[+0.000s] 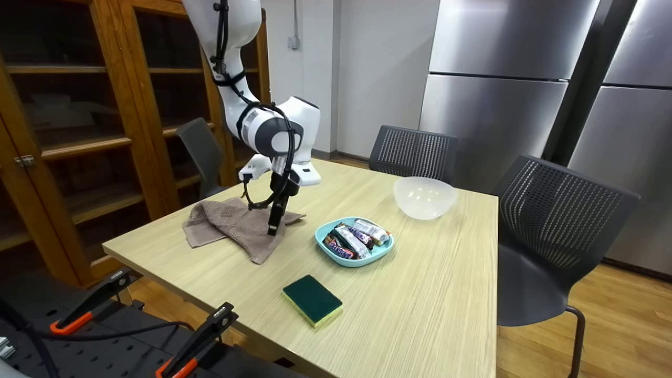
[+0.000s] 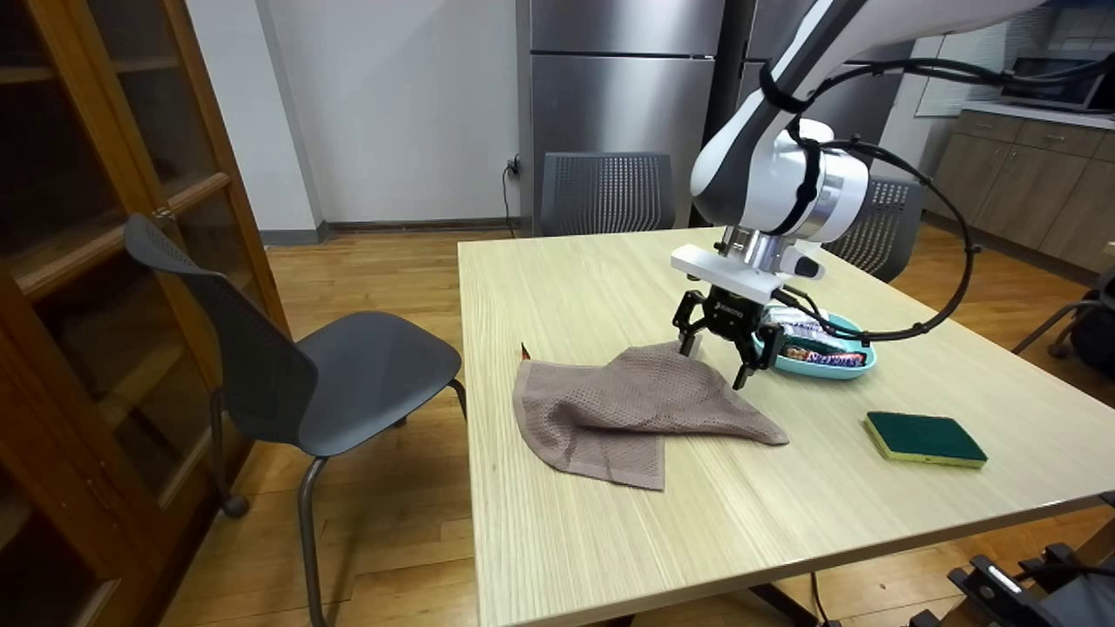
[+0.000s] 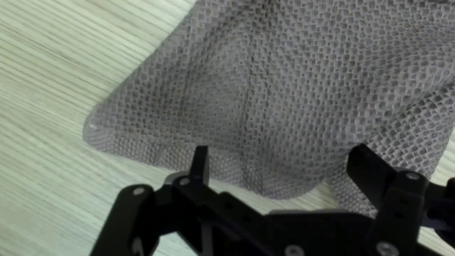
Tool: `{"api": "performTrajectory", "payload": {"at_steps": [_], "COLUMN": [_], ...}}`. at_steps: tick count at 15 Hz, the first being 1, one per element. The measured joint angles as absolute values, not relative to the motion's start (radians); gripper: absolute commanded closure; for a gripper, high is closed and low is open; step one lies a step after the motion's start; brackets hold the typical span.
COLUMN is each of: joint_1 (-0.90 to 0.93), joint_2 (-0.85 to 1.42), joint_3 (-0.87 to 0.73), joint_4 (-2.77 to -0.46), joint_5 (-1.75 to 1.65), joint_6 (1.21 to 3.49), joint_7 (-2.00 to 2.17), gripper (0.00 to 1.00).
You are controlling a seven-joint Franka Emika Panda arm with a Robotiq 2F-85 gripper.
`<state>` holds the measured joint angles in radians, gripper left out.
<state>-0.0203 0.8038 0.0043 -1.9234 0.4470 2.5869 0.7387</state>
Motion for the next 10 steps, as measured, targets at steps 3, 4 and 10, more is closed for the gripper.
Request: {"api": "performTrajectory", "payload": {"at_steps": [3, 4, 10], "joint_1": [-0.026, -0.028, -0.038], "joint_2": [0.804, 0.804, 0.804], "joint_3": [0.008, 0.01, 0.02], "joint_4": [-1.923, -1.923, -1.923], "joint_5": [0.467, 0.475, 0.511], "joint_6": [2.59, 2.593, 2.612], "joint_7": [0.73, 0.724, 0.676], "gripper": [0.42, 0.51, 0.96]}}
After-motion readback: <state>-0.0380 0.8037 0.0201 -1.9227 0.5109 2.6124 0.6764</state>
